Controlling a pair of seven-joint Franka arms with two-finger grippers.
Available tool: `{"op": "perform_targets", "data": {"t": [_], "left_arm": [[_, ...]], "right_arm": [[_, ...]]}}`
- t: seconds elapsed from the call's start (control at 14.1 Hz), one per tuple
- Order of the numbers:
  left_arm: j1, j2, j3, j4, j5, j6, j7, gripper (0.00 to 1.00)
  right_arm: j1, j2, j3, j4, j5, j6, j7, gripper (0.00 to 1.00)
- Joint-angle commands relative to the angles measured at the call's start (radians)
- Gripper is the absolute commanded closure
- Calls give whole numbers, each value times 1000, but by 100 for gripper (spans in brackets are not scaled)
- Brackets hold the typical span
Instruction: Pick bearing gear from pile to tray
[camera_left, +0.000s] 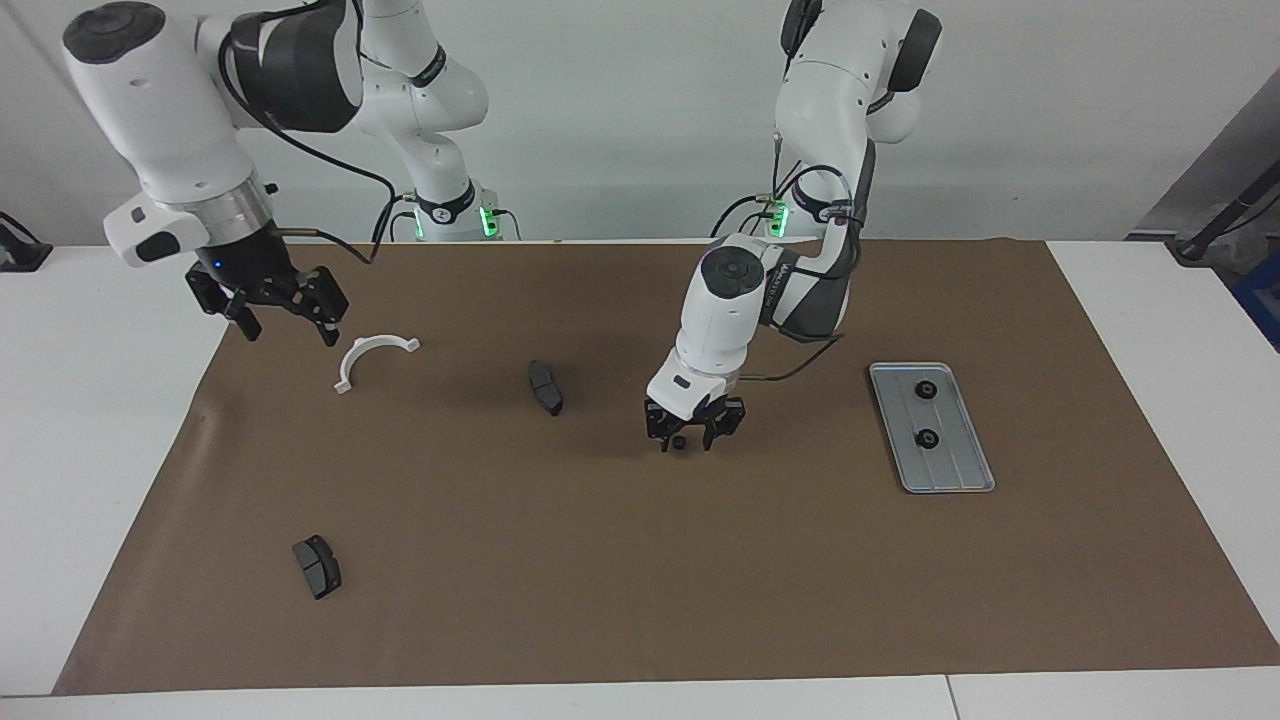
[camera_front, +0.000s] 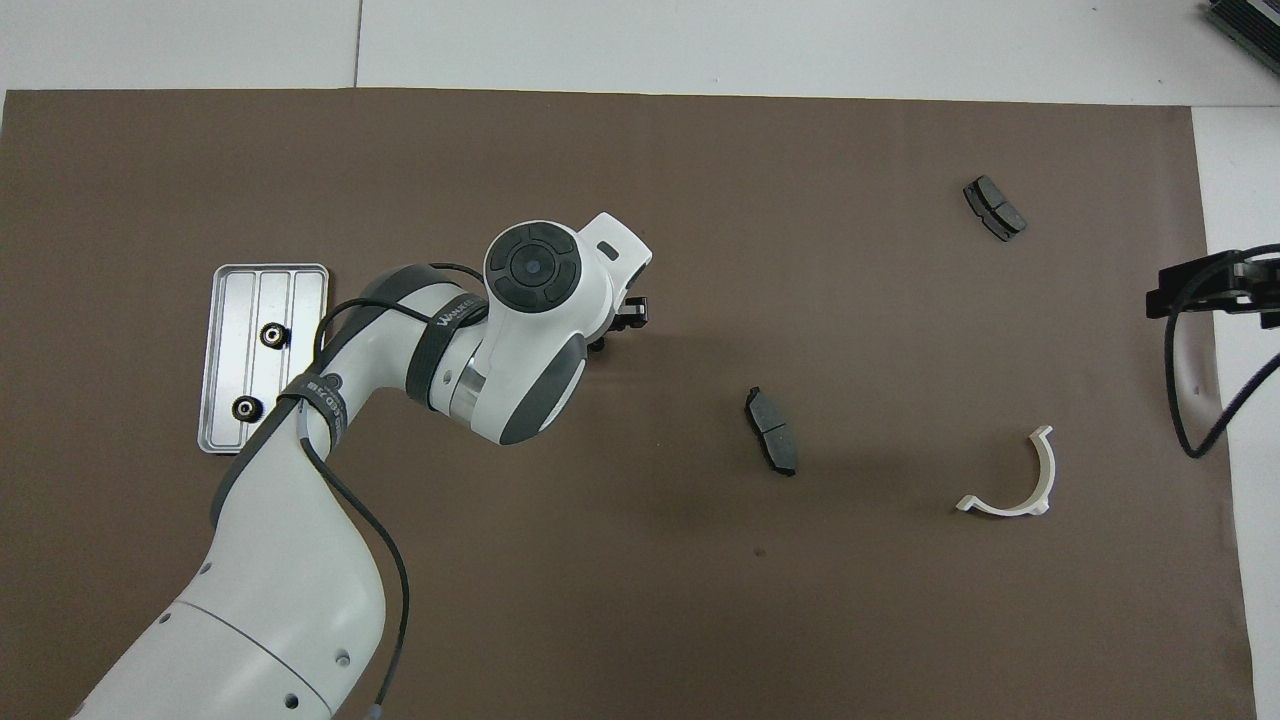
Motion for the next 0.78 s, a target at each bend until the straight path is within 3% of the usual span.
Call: {"op": "perform_targets", "data": {"t": [0.0,0.21,0.43,0.71], "left_arm": [[-24,-14,19,-43,5,38,-15,37],[-27,-15,19,-55,6,46,-15,39],[-28,-20,19,-86,6,75,-15,40],[-28,-20,19,-86,6,77,-15,45]], "right_arm": [[-10,-26,2,-34,23,-34,-23,0],[-19,-32,13,-42,12,-34,-21,0],[-123,-35,118,-51,11,-36,-20,0],[-96,-35,91,-48,14,-37,-14,0]]}}
